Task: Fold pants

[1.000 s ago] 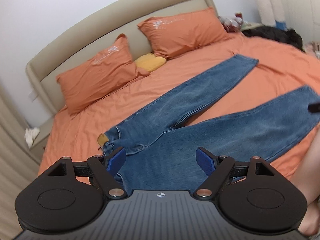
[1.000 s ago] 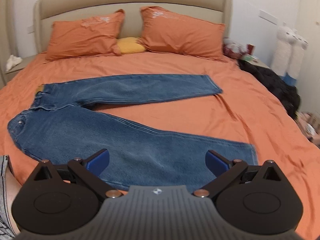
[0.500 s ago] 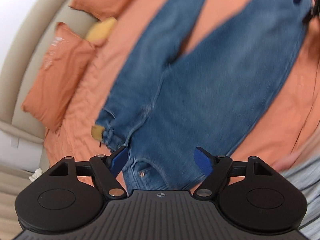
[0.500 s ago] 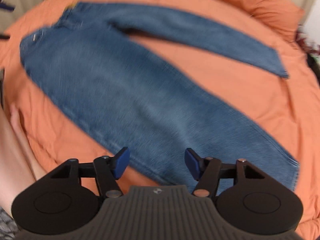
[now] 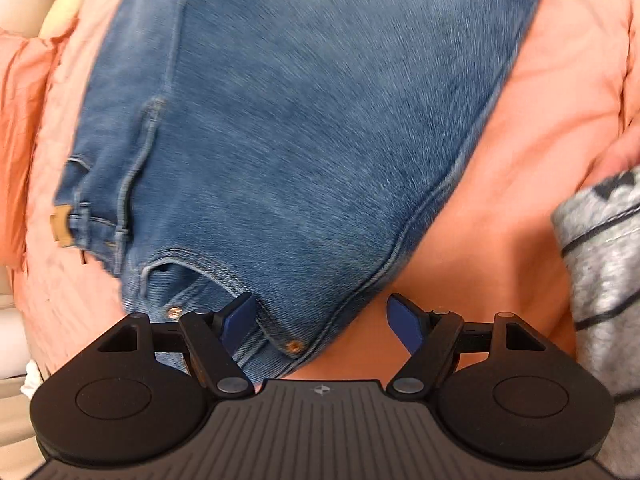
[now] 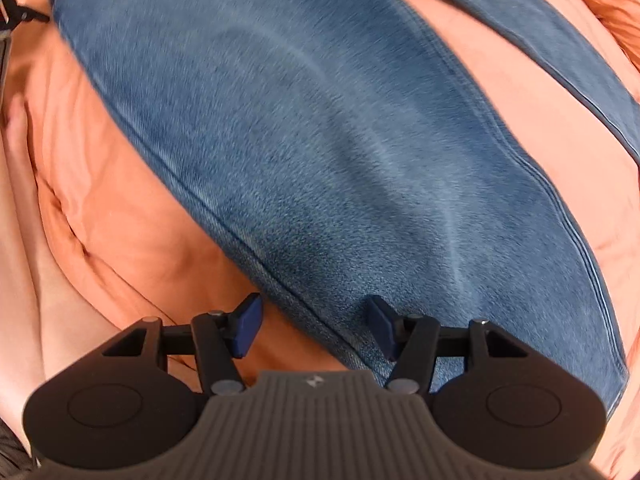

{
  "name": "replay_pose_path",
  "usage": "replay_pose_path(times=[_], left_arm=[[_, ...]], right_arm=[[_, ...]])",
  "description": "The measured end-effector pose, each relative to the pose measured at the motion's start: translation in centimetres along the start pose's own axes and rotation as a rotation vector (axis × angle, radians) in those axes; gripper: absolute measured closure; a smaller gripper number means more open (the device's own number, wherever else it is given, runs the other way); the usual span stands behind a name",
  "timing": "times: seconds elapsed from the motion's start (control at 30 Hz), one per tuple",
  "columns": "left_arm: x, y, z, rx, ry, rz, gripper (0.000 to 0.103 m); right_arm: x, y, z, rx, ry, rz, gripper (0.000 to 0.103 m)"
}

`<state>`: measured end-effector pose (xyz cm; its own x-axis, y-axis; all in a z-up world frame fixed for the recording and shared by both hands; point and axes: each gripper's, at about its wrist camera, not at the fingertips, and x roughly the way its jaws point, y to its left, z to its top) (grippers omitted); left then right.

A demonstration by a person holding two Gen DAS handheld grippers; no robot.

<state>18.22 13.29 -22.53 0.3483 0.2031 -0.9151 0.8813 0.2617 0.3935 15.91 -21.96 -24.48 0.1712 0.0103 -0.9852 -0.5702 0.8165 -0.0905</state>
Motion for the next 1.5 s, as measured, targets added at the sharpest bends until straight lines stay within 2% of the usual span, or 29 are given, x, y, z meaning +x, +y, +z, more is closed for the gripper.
replay_pose_path(times=[0.17, 0.23, 0.3, 0.33, 0.4, 0.5, 0.6, 0.77, 0.93, 1.07, 1.17, 1.3, 1.5], left_arm=[[1.6, -0.3, 0.3, 0.011, -0.004, 0.046, 0.002], [1.5, -0.3, 0.4, -0.004, -0.003, 0.059, 0.004], [0.8, -0.5, 0.1, -0.027, -0.020, 0.082, 0.031], [0.4, -0.5, 0.0, -0.041, -0.027, 0.105, 0.037], [-0.7, -0.4, -0.4, -0.081, -0.056, 0.122, 0.061], [-2.8, -0.1, -0.9, -0.135, -0.117, 0.184, 0.072], [-5.5, 1.3, -1.0, -0.231, -0.185, 0.241, 0.076], [-10.7, 5.8, 1.3, -0.352, -0.277, 0.356, 0.079], [-13.8, 11.7, 4.1, -0.422, -0.313, 0.399, 0.080], [-13.8, 16.9, 7.2, -0.466, -0.285, 0.394, 0.080], [-11.9, 20.8, 10.1, -0.494, -0.239, 0.394, 0.080], [-8.8, 24.4, 12.0, -0.515, -0.197, 0.380, 0.080], [-2.2, 27.5, 13.4, -0.542, -0.119, 0.323, 0.080]], right_arm=[[1.1, 0.8, 0.4, -0.048, 0.018, -0.036, 0.044], [0.9, 1.1, 0.1, -0.064, -0.004, -0.057, 0.055], [0.0, 1.2, -0.5, -0.062, -0.040, -0.072, 0.080], [-0.6, 1.3, -0.8, -0.061, -0.062, -0.080, 0.084], [-2.0, 1.6, -1.7, -0.072, -0.112, -0.118, 0.091], [-4.6, 1.9, -2.5, -0.088, -0.191, -0.182, 0.097], [-8.2, 0.5, -1.9, -0.077, -0.271, -0.244, 0.099], [-13.2, -2.9, 0.1, -0.092, -0.364, -0.371, 0.103], [-16.2, -7.7, 4.9, -0.104, -0.410, -0.496, 0.103], [-16.2, -11.5, 10.7, -0.115, -0.422, -0.586, 0.103], [-14.9, -14.4, 15.6, -0.120, -0.412, -0.611, 0.103], [-11.8, -17.9, 21.5, -0.131, -0.376, -0.619, 0.103], [-4.7, -20.2, 28.7, -0.167, -0.320, -0.621, 0.103]])
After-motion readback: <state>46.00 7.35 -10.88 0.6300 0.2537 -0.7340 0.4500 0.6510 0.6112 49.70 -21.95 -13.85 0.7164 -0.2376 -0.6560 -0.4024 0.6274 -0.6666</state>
